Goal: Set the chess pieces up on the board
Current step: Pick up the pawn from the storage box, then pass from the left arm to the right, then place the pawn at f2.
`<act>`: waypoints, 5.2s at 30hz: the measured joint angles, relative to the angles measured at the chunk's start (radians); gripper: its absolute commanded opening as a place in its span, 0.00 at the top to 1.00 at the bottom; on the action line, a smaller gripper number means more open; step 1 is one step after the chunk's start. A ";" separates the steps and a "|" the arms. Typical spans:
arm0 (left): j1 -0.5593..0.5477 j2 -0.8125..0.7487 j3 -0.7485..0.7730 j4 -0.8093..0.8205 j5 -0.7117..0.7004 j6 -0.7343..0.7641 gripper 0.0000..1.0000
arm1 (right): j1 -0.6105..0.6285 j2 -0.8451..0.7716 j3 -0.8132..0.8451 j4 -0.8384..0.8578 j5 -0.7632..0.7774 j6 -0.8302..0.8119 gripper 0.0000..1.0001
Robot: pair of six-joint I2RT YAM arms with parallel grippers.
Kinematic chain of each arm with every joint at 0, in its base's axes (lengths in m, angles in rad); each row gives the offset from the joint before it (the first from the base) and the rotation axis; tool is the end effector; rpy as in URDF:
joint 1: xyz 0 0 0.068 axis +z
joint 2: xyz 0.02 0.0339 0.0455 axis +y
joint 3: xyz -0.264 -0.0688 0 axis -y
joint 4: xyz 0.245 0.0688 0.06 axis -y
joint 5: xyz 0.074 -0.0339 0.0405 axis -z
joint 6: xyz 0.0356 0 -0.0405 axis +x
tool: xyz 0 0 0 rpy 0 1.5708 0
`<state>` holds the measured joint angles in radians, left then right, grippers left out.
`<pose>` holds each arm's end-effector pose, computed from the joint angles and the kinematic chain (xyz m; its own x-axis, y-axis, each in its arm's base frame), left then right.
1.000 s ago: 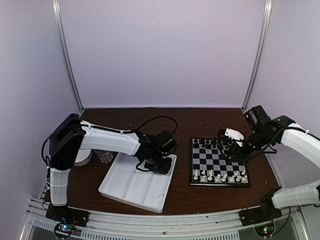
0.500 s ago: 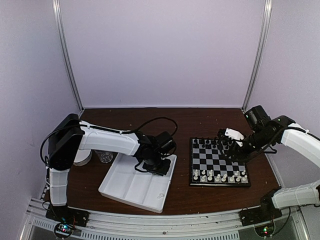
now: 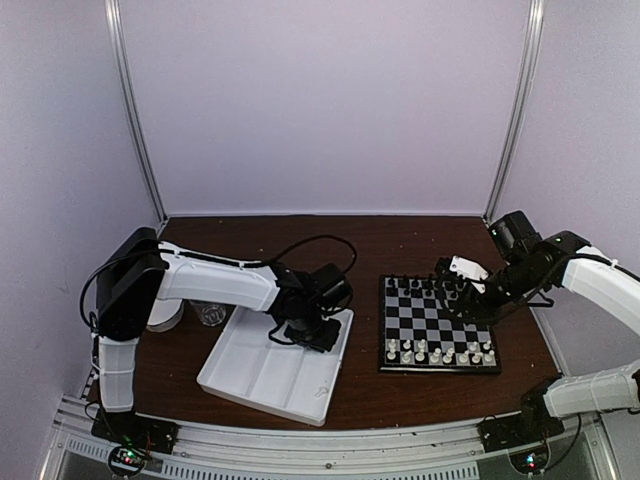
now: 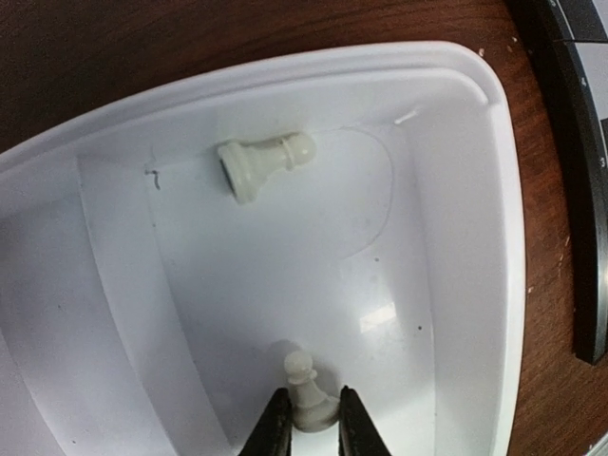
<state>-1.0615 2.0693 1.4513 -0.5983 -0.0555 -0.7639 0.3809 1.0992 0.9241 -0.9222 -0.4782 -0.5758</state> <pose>0.2059 -0.3646 0.1496 -0.9267 0.2429 -0.2867 0.3064 0.9301 -0.2025 0.1795 0.0895 0.2711 -0.4072 -0.6838 -0.6055 -0.8901 0.4457 0.0952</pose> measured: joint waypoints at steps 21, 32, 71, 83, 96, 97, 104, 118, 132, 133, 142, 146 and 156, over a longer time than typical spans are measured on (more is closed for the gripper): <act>-0.012 -0.421 -0.263 0.297 0.115 0.338 0.86 | -0.007 0.162 0.251 -0.055 -0.199 0.031 0.60; -0.058 -0.502 -0.364 0.542 0.237 0.445 0.85 | 0.080 0.431 0.455 -0.127 -0.505 0.088 0.54; -0.099 -0.517 -0.375 0.677 0.258 0.520 0.85 | 0.262 0.650 0.565 -0.185 -0.803 0.230 0.85; -0.119 -0.517 -0.376 0.675 0.238 0.536 0.05 | 0.260 0.641 0.565 -0.154 -0.749 0.240 0.95; -0.130 -0.631 -0.492 0.590 -0.119 0.494 0.03 | 0.114 0.440 0.453 -0.220 -0.413 0.073 0.96; -0.128 -0.629 -0.496 0.570 -0.176 0.474 0.04 | 0.095 0.411 0.423 -0.222 -0.365 0.056 0.95; -0.117 -0.568 -0.497 0.500 -0.342 0.432 0.19 | 0.051 0.210 0.198 -0.198 -0.024 -0.025 0.96; -0.117 -0.501 -0.408 0.408 -0.326 0.429 0.23 | 0.051 0.263 0.032 -0.069 0.293 -0.051 0.96; -0.117 -0.501 -0.407 0.334 -0.335 0.397 0.23 | 0.051 0.341 -0.048 0.023 0.344 -0.060 0.95; -0.117 -0.501 -0.407 0.333 -0.335 0.396 0.23 | 0.051 0.341 -0.050 0.023 0.344 -0.062 0.95; -0.117 -0.501 -0.407 0.332 -0.335 0.390 0.24 | 0.051 0.342 -0.052 0.022 0.343 -0.071 0.93; -0.117 -0.500 -0.407 0.327 -0.335 0.390 0.24 | 0.051 0.347 -0.052 0.022 0.337 -0.072 0.93; -0.117 -0.496 -0.403 0.307 -0.335 0.389 0.24 | 0.051 0.356 -0.052 0.021 0.326 -0.074 0.85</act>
<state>-1.1790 1.5738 1.0481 -0.2916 -0.3908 -0.3744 0.4320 1.4551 0.8722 -0.9016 -0.1524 -0.6498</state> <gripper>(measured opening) 0.757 0.112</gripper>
